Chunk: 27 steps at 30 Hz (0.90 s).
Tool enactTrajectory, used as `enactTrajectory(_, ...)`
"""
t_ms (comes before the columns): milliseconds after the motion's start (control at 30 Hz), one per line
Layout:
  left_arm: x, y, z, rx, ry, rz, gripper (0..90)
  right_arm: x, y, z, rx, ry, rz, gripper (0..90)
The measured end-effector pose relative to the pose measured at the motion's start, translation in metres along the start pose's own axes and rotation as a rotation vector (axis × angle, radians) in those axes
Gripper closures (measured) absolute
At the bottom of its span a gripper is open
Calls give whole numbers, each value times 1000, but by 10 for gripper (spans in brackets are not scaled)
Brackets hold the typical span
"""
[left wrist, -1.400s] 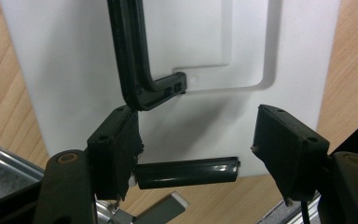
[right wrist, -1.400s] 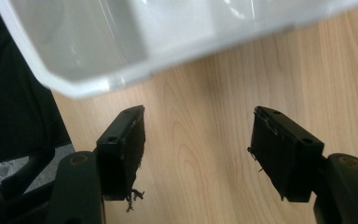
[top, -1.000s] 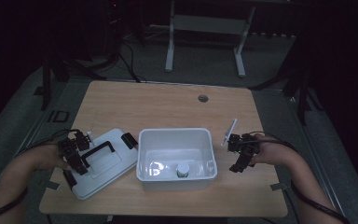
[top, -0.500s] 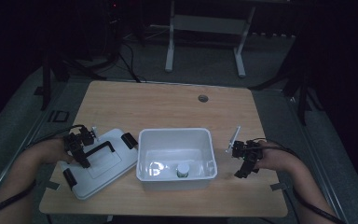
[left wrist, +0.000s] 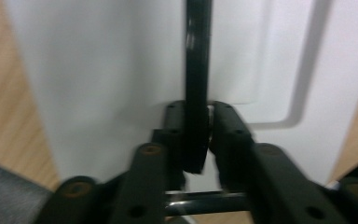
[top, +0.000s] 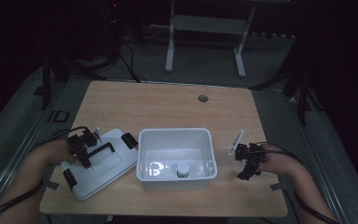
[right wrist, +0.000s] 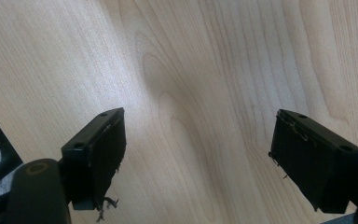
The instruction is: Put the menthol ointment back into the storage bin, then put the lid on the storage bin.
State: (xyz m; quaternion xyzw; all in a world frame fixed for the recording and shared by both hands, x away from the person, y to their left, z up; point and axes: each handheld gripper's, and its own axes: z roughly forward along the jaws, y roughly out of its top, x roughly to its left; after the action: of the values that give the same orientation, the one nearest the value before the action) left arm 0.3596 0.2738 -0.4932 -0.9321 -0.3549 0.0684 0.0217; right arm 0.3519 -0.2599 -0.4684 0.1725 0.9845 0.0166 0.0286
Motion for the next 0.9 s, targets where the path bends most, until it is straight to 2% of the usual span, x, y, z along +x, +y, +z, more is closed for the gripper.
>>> enactTrajectory(33,0,0,1,4,-10,-4,826,0,-1,0,0,0,2,177)
enactTrajectory(133,1,1,0,6,-23,-26,831,0,-3,1,1,-4,7,176)
enactTrajectory(567,1,-6,-7,-23,-49,-7,837,1,-9,5,-7,-2,22,176)
enactTrajectory(733,0,-17,-24,-41,-29,-3,837,0,-11,2,-36,-15,29,176)
enactTrajectory(900,-3,-24,-34,-42,-30,7,837,1,-11,3,-24,-16,28,177)
